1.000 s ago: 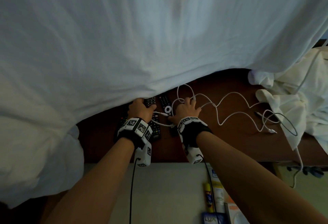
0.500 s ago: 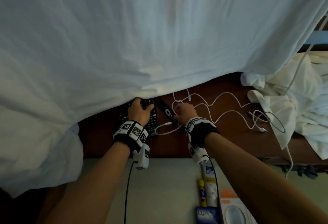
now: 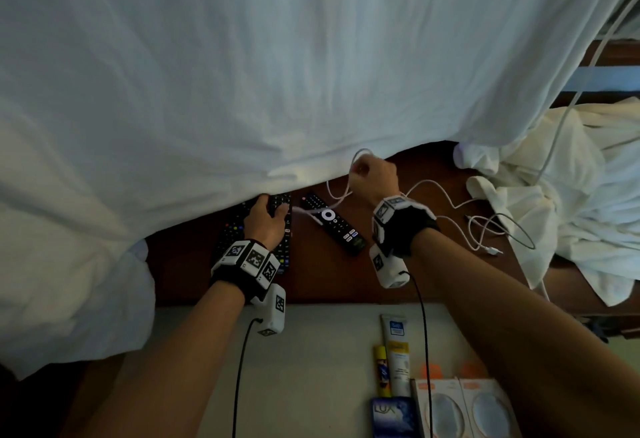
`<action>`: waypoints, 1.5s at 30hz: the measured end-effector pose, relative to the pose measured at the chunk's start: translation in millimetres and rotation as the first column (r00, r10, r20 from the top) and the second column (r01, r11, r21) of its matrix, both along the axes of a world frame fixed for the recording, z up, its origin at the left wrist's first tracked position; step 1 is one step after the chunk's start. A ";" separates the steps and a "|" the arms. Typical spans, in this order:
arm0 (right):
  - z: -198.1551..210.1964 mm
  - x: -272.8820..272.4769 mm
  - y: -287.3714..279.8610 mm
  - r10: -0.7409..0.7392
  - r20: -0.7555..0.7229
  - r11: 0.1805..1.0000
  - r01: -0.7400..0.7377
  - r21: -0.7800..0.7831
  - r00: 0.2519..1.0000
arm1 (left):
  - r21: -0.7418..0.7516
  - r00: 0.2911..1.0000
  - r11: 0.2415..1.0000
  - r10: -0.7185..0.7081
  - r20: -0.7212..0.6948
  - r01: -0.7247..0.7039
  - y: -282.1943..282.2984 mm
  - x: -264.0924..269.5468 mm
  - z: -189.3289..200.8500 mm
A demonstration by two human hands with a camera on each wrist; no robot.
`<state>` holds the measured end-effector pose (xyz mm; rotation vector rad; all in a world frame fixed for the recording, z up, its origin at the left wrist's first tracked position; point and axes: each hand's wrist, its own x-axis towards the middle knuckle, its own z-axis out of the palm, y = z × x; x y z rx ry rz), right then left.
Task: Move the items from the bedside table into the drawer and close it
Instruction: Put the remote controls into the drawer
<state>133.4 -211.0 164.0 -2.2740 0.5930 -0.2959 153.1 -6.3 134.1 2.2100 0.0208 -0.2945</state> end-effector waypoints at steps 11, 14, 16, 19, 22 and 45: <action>-26.4 -37.2 18.9 0.132 -0.276 0.928 -0.216 -0.302 0.952 | -0.103 0.990 0.994 0.013 -0.143 -0.028 1.9 -13.6 -11.7; -43.1 -51.7 30.2 0.130 -0.484 0.926 -0.280 -0.253 0.866 | -0.124 0.978 0.991 0.014 -0.209 -0.040 0.4 -23.9 -10.0; -54.9 -56.1 33.9 0.089 -0.479 0.931 -0.244 -0.273 0.873 | -0.144 0.972 0.989 0.009 -0.237 -0.045 0.4 -30.6 -10.8; -63.3 -58.8 34.4 0.064 -0.531 0.950 -0.215 -0.227 0.845 | -0.206 0.950 0.976 0.006 -0.311 -0.073 2.8 -43.8 -13.2; -64.8 -65.2 30.5 0.079 -0.534 0.971 -0.186 -0.151 0.842 | -0.295 0.920 0.949 -0.013 -0.391 -0.112 8.1 -59.3 -16.6; -23.7 -156.0 -14.8 -0.082 0.202 0.893 -0.018 0.449 0.976 | -0.529 0.849 0.832 -0.394 -0.353 0.166 -1.3 -163.8 -56.8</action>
